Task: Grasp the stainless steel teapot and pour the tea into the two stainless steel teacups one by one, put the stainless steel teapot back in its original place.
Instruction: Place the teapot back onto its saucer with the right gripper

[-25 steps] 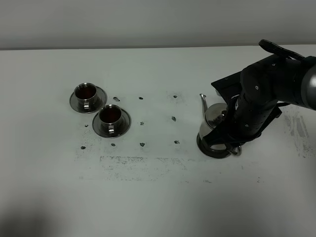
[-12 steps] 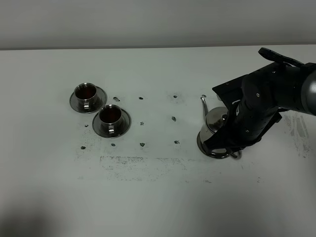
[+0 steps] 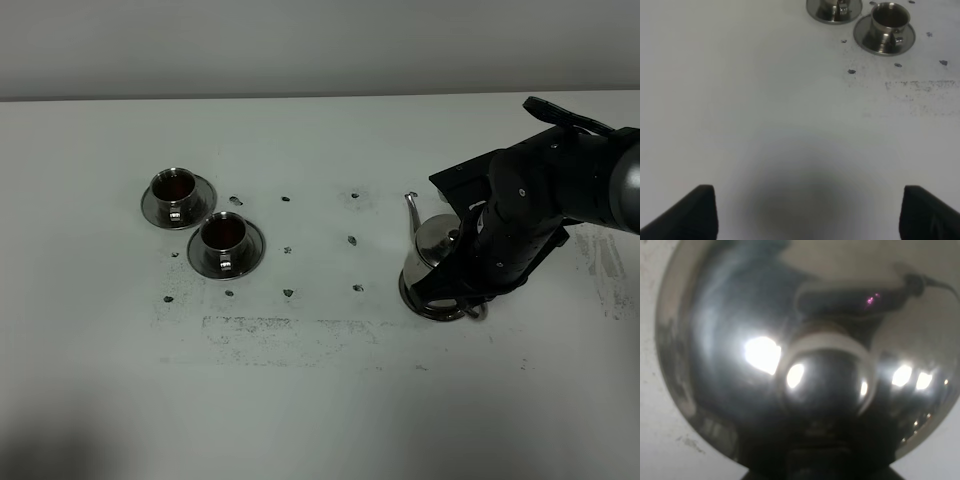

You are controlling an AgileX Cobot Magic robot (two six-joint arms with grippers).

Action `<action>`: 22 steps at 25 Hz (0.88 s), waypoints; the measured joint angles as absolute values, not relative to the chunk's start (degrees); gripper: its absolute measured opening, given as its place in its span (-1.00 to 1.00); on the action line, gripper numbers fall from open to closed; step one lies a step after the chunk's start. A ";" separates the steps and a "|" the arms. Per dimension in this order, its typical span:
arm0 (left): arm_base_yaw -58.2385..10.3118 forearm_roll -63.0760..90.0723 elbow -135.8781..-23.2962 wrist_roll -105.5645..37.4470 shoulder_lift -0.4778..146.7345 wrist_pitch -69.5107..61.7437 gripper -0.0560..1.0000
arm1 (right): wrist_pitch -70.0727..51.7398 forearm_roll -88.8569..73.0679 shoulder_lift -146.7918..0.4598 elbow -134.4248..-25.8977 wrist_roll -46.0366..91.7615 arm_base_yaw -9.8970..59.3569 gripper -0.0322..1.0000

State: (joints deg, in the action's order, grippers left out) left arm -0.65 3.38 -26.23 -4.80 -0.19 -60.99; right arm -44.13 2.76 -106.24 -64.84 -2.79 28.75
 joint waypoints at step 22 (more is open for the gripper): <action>-0.65 3.38 -26.23 -4.80 -0.19 -60.99 0.47 | -43.86 0.83 -106.24 -64.84 -2.63 28.75 -0.47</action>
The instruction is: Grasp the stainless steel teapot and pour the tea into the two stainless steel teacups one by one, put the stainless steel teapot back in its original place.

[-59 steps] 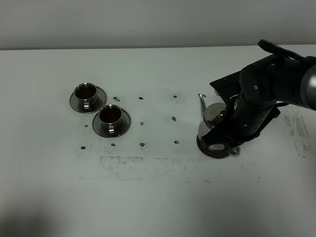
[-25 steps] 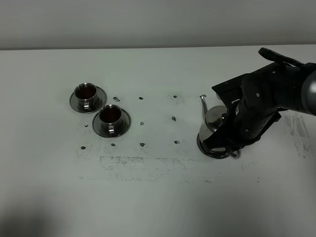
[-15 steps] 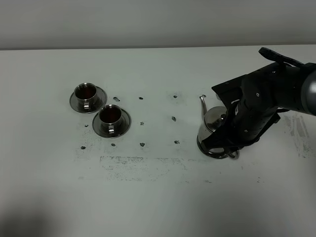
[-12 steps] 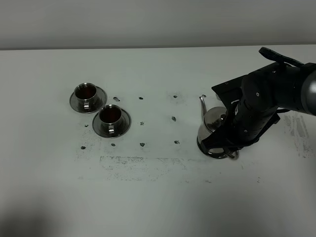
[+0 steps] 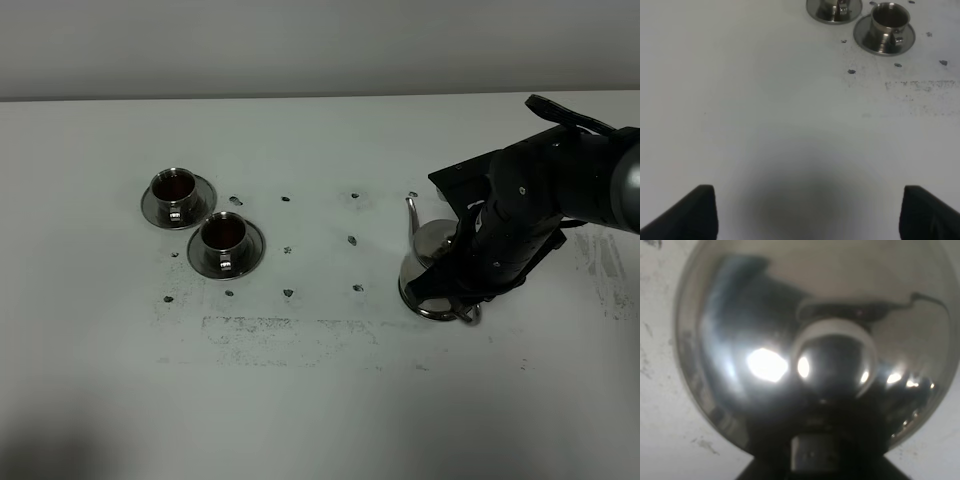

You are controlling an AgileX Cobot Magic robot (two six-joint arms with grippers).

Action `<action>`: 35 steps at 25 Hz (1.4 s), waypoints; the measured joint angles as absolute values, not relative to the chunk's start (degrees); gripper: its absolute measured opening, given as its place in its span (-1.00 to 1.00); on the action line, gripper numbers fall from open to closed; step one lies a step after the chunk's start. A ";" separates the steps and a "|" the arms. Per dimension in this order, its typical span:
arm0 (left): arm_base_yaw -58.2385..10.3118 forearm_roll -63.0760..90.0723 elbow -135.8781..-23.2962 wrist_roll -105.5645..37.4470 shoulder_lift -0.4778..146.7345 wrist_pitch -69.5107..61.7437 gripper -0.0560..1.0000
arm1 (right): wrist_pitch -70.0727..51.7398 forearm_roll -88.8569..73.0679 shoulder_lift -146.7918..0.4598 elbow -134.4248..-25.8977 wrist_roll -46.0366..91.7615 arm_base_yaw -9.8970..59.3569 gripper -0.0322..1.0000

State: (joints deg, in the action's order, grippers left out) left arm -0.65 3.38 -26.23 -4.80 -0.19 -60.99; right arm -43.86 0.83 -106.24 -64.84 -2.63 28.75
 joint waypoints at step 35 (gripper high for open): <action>-0.65 3.38 -26.23 -4.80 -0.19 -60.99 0.47 | -49.63 0.79 -73.19 -54.16 -4.88 19.94 -0.17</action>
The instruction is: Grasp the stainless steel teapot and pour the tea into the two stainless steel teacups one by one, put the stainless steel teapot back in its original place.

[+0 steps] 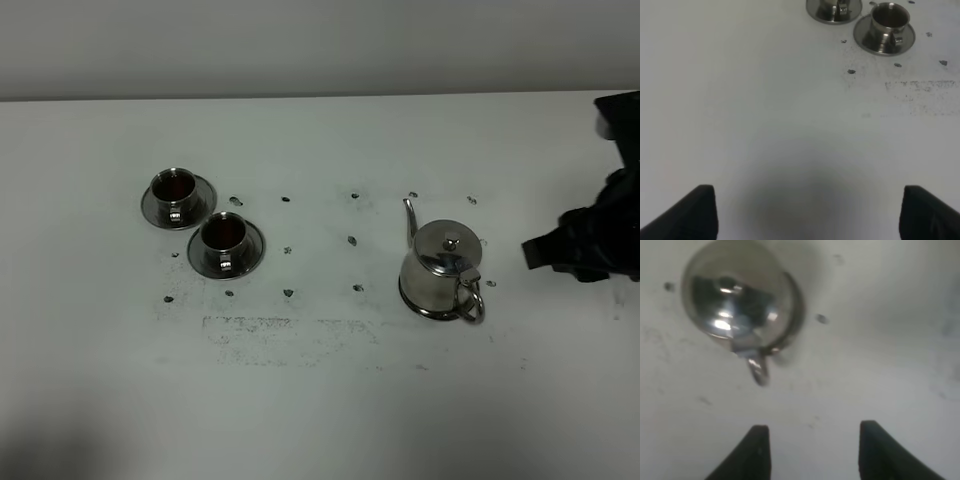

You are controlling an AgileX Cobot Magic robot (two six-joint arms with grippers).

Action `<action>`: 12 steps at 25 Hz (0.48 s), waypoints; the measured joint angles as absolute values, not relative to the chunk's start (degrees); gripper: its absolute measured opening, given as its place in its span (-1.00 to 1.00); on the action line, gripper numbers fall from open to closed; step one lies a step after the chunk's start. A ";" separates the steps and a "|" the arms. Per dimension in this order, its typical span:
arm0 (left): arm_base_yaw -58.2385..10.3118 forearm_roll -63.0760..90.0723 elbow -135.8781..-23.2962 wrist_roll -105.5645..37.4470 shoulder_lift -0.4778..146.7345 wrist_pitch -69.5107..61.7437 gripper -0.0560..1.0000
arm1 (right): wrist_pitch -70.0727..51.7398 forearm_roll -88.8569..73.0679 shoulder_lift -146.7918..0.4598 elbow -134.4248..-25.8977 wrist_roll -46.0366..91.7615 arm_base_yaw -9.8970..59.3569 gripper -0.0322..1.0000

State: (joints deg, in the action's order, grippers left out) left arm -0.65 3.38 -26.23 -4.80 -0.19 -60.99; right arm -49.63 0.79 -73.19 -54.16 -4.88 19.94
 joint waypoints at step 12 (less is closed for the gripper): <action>-0.65 3.38 -26.23 -4.80 -0.19 -60.99 0.47 | -57.94 0.00 -47.73 -41.91 -4.94 12.78 -0.17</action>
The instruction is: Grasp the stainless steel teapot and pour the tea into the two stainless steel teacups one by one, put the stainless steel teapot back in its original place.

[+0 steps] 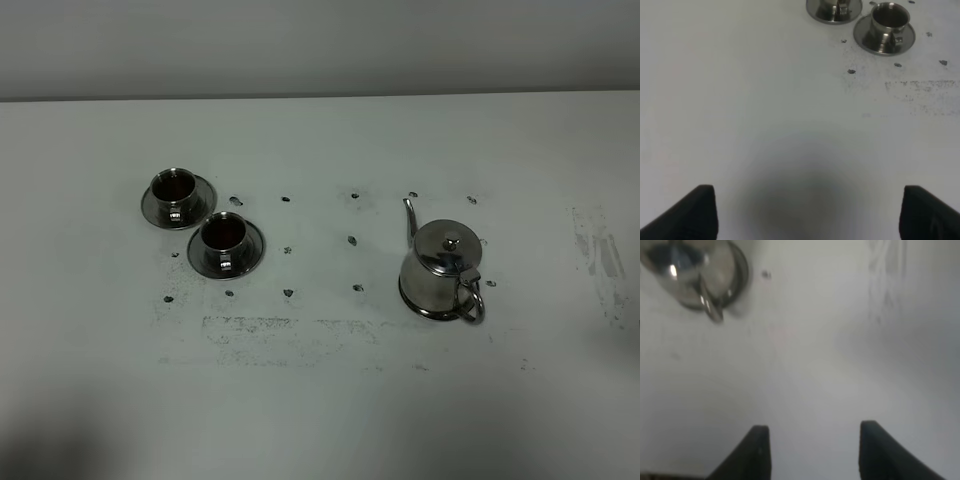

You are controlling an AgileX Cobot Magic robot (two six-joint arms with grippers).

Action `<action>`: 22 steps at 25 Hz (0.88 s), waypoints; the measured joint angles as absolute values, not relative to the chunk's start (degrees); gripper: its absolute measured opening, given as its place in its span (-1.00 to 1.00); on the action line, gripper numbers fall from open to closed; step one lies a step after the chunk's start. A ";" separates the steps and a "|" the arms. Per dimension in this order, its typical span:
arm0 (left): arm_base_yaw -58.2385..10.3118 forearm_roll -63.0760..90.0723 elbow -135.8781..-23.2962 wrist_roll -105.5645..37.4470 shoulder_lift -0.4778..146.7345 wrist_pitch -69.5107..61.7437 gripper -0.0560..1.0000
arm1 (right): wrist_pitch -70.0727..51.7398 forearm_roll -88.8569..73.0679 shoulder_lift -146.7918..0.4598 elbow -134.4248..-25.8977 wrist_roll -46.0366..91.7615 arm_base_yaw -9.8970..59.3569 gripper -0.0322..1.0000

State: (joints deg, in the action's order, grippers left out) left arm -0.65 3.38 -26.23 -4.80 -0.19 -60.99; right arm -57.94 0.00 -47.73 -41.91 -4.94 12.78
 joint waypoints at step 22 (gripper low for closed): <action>-0.65 3.38 -26.23 -4.80 -0.19 -60.99 0.47 | -68.32 0.83 -8.28 -32.18 -2.23 12.78 -0.17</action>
